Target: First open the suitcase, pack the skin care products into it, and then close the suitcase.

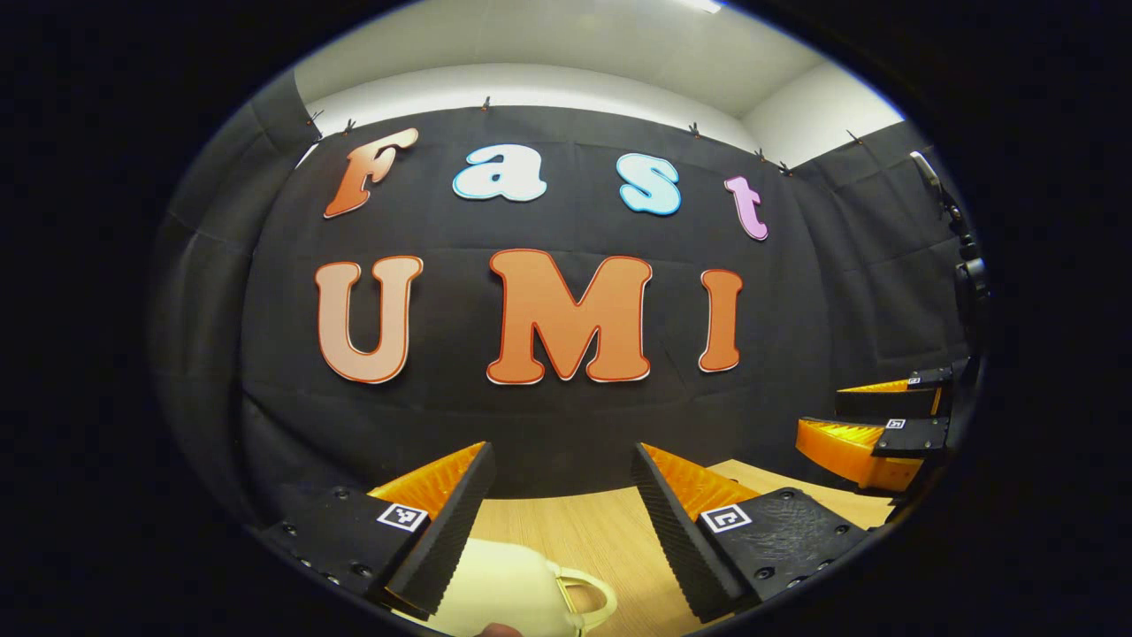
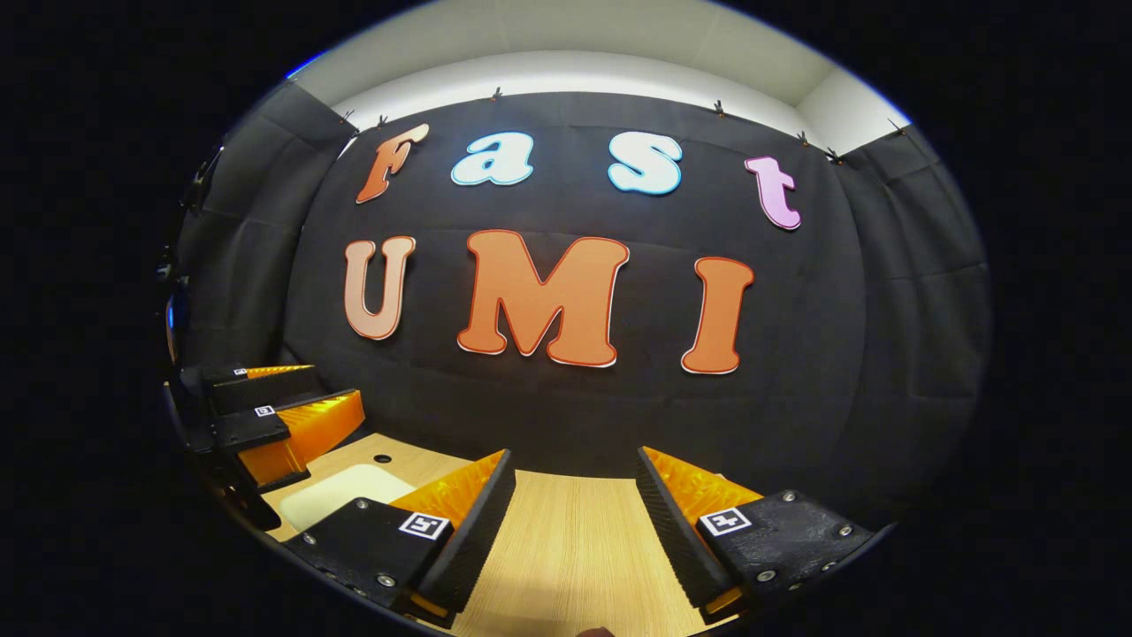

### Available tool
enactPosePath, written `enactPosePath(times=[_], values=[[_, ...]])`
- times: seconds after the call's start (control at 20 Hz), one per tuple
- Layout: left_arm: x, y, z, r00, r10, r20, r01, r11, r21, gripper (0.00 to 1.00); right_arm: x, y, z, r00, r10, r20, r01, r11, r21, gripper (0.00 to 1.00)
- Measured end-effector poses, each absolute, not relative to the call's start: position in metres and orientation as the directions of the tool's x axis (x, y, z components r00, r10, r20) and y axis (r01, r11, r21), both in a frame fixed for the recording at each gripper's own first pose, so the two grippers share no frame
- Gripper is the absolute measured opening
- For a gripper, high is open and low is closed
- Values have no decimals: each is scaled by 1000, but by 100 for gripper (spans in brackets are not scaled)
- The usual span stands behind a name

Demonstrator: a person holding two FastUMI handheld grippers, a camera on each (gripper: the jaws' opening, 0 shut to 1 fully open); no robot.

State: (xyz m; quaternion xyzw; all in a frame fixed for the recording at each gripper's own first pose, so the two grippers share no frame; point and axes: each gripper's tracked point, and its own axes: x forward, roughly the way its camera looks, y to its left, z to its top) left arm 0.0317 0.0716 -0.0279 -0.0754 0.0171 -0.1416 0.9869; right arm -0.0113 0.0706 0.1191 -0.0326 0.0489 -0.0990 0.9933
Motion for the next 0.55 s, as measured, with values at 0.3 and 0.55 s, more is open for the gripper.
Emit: enactPosePath(times=[0.3,0.55], values=[[33,82,-32,961,-275,-4,271,949,-160,96,-11,78,135,979,-199,-50,196,978,-65,87],[45,82,-29,965,-263,8,261,949,-178,94,-15,71,146,977,-212,-10,210,972,-102,93]])
